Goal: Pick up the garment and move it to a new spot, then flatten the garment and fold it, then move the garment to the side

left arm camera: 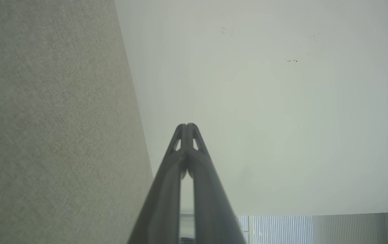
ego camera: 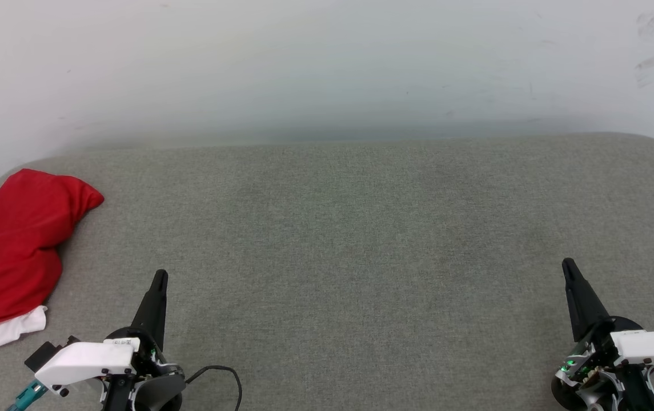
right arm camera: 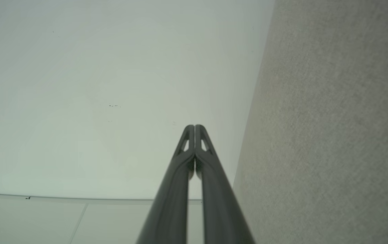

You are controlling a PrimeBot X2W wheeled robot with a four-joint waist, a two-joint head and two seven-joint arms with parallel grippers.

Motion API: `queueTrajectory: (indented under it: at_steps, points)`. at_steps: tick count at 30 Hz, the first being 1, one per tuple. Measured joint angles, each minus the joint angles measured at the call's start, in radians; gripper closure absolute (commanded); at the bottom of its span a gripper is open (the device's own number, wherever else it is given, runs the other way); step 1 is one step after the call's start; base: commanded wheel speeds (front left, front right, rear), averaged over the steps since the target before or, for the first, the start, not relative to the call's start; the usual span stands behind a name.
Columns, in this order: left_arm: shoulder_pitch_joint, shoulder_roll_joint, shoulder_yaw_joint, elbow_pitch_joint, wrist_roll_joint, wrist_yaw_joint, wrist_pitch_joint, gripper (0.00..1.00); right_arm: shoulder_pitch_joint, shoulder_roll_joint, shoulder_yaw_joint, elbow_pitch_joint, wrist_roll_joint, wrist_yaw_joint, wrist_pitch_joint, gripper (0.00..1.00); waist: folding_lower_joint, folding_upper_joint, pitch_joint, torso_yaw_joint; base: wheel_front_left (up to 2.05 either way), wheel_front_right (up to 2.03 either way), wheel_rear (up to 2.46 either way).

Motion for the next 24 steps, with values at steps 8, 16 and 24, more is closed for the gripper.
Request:
queueTrajectory:
  at_steps: [8,16,24]
  points:
    - [0.000,0.000,0.000,0.000,0.000,0.000,0.000,1.00,0.000,0.000,0.000,0.000,0.000,0.000,0.000,1.00,0.0000,0.0000,0.000,0.000,0.00,0.00,0.00]
    - [0.000,0.000,0.000,0.000,0.000,0.000,0.000,1.00,0.000,0.000,0.000,0.000,0.000,0.000,0.000,1.00,0.0000,0.0000,0.000,0.000,0.00,0.00,0.00]
    - [0.045,-0.007,-0.007,0.033,0.000,0.001,-0.013,0.00,0.048,0.001,0.001,0.039,0.000,0.000,-0.012,0.00,0.0000,0.0000,0.000,0.000,0.00,0.00,0.00]
